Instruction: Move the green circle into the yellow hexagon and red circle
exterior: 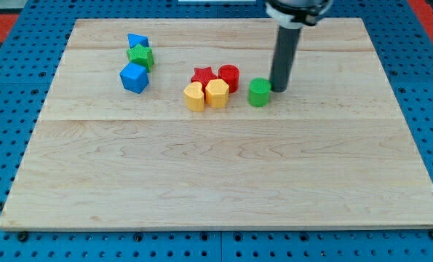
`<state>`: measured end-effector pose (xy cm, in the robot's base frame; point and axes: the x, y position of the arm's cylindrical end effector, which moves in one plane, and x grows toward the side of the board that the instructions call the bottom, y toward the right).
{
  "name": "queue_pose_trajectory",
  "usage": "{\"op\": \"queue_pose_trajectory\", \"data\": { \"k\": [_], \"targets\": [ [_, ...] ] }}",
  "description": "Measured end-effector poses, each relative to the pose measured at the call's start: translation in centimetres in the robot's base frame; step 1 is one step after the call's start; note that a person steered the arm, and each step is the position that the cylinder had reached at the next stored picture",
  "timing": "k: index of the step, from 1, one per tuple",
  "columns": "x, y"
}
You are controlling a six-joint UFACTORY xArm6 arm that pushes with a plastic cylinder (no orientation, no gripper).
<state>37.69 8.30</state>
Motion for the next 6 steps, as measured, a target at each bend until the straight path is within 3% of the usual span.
{"op": "queue_pose_trajectory", "data": {
  "k": [2,3,4,6],
  "targets": [
    [0.0,-0.9],
    [1.9,2.8],
    [4.4,2.1],
    [3.9,-4.2]
  ]
}}
